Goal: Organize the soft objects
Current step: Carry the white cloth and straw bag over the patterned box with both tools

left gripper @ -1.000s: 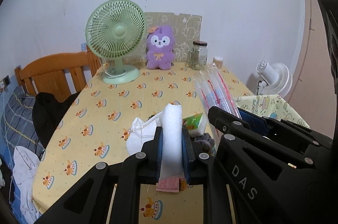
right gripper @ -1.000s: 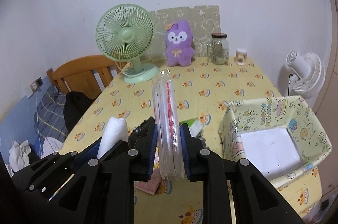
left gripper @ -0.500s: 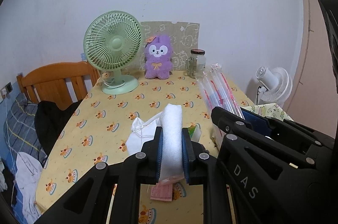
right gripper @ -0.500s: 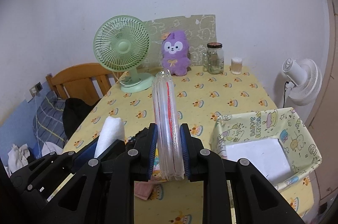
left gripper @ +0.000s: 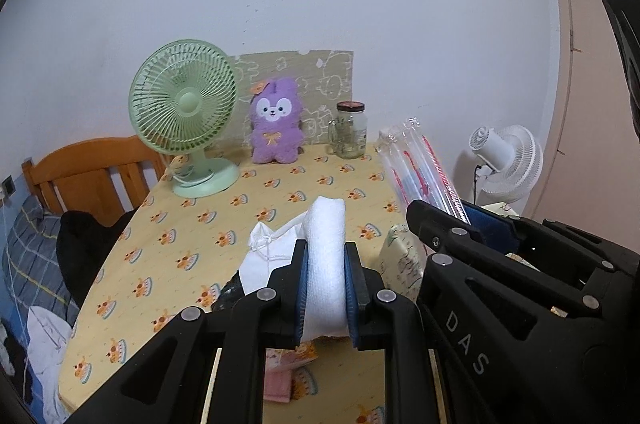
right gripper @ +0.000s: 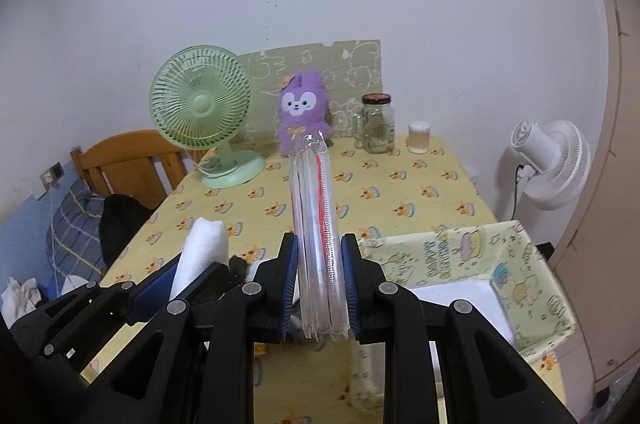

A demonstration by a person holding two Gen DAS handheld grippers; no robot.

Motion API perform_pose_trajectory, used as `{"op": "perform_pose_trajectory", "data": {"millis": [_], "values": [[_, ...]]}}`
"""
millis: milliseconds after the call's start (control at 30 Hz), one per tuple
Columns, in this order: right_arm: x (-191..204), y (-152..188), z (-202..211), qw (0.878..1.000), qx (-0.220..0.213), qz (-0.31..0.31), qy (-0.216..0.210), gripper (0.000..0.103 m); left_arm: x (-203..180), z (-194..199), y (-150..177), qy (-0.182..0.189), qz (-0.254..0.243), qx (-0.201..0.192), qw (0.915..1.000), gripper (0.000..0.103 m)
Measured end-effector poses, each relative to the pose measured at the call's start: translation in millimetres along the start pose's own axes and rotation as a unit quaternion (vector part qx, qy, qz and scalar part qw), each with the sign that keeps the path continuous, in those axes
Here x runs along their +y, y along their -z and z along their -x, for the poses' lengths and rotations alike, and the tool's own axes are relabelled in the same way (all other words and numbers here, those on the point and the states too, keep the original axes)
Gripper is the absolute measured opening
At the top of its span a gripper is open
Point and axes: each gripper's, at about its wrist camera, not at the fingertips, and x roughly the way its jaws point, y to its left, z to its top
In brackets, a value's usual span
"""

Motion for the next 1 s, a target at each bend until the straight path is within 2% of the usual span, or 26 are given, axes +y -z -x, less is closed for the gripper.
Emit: {"op": "perform_pose_trajectory", "data": {"millis": [433,1000], "values": [[-40.7,-2.1,5.9,0.999,-0.015,-0.003,0.034,0.025,-40.6,-12.4,-7.9,0.025,-0.034,-0.009,0.9991,0.014],[-95.9,0.3,-0.1,0.997,-0.006,-0.023,0.067,0.025,-87.7,-40.6,-12.3,0.066,-0.039,0.001,0.997,0.015]]}}
